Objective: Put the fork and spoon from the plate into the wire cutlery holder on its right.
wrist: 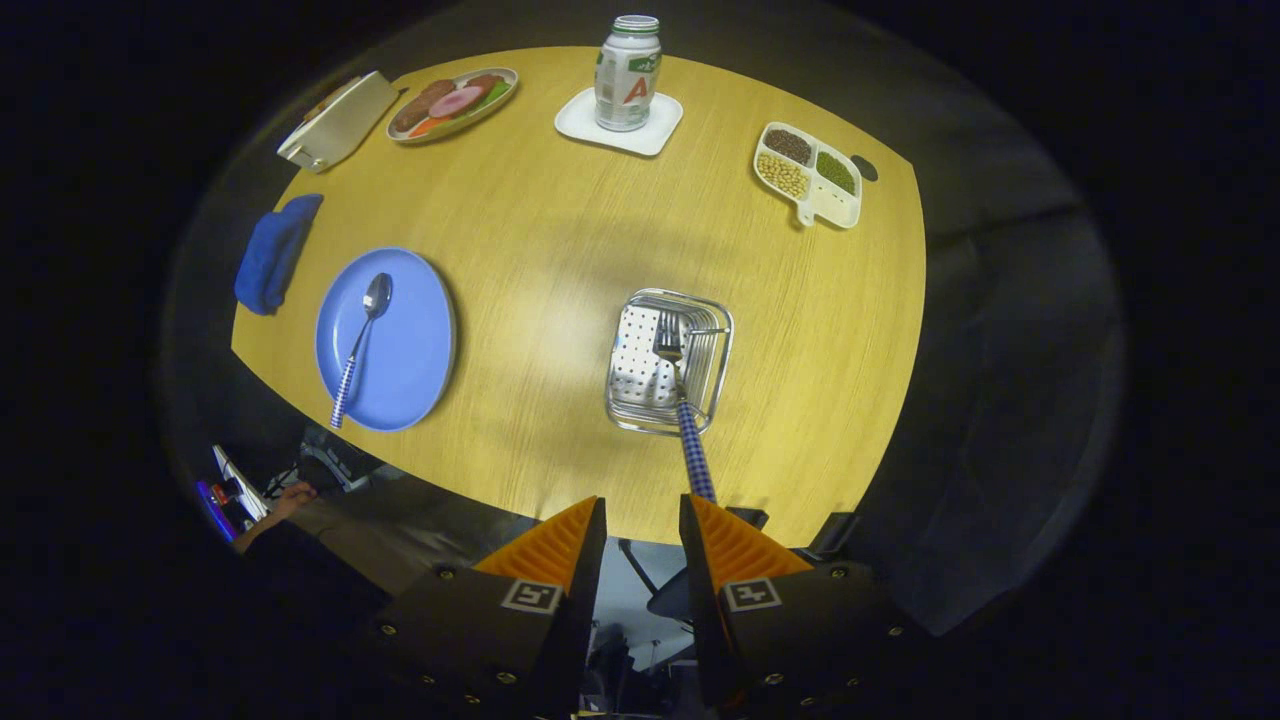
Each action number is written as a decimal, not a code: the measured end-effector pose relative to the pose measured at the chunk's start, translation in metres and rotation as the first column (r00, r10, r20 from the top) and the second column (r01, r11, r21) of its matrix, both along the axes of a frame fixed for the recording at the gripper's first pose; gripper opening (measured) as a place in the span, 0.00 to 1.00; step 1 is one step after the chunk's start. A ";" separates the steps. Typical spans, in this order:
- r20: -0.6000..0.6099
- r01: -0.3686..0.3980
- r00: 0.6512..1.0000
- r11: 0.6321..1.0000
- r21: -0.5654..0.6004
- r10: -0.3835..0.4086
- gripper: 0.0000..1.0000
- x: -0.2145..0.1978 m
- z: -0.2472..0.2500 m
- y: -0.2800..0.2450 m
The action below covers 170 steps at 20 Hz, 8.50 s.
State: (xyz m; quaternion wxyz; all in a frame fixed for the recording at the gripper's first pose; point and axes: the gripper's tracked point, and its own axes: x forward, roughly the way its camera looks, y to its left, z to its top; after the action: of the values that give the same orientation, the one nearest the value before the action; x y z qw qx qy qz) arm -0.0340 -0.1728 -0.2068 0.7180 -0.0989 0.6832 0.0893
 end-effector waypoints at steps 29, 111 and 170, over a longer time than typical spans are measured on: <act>0.028 0.018 0.999 0.957 0.290 -0.028 0.44 -0.034 -0.054 0.277; -0.249 0.171 0.956 0.984 0.052 -0.153 0.01 -0.031 -0.010 -0.008; 0.775 0.103 0.548 0.945 0.312 -0.315 0.21 0.054 0.137 0.136</act>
State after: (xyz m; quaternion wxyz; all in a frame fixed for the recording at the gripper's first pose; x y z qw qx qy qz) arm 0.0203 -0.0372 -0.0696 0.9626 0.0374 0.2670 0.0251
